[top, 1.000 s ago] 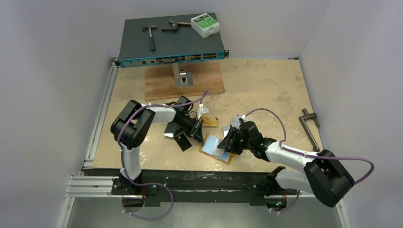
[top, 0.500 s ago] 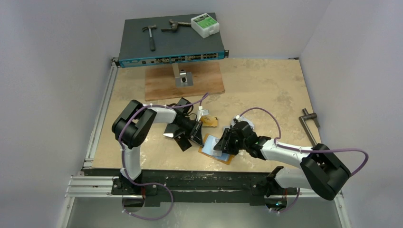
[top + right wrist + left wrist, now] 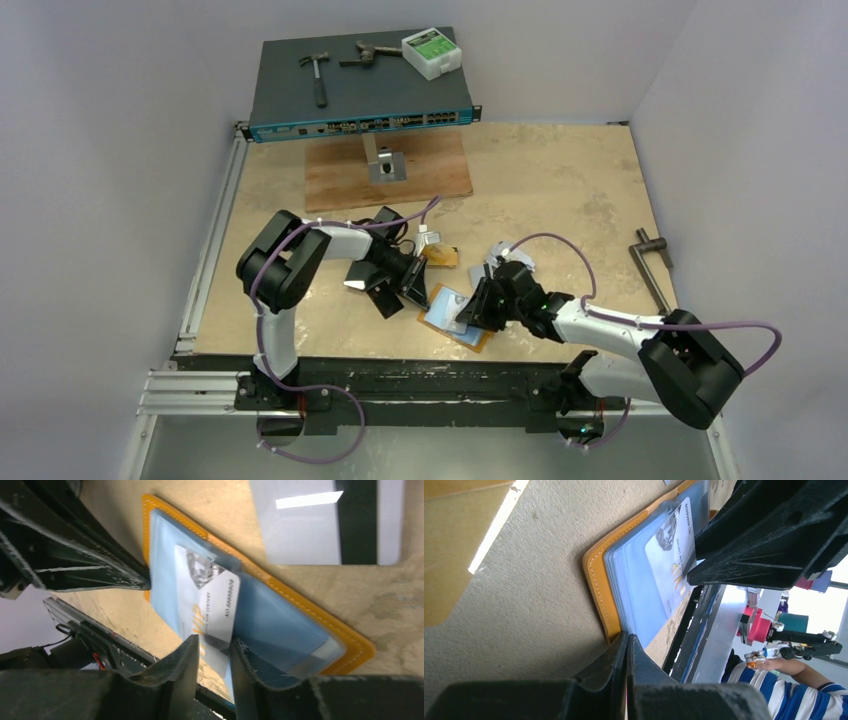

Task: Put the credit cards into the card holder
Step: Insert the credit card into the card holder.

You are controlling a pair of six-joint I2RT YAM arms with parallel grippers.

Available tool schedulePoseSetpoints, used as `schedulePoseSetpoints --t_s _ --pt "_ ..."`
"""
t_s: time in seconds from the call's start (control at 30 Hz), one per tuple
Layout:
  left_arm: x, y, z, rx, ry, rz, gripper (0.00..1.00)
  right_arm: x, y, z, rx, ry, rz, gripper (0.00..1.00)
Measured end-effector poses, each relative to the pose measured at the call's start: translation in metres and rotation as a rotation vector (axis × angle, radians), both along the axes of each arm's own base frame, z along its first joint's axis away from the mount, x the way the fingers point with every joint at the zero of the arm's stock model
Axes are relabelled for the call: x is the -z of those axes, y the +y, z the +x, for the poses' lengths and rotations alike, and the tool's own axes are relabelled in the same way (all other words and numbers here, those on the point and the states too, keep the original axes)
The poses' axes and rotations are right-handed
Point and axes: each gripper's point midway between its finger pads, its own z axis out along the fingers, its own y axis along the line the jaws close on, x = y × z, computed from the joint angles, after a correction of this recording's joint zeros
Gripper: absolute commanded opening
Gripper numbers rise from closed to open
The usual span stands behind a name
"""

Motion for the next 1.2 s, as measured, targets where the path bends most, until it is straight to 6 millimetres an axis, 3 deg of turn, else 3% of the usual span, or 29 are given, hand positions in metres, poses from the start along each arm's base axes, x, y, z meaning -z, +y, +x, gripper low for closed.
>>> schedulePoseSetpoints --t_s 0.13,1.07,1.2 --pt "0.000 -0.001 -0.001 -0.004 0.010 0.002 0.00 0.006 -0.005 -0.006 0.009 0.028 -0.015 0.00" --pt "0.000 -0.008 -0.002 -0.034 0.046 -0.004 0.00 0.009 -0.009 -0.007 0.143 0.062 0.057 0.00" --pt "0.000 -0.008 -0.002 -0.035 0.047 -0.003 0.00 0.010 -0.003 -0.004 0.138 0.055 0.073 0.19"
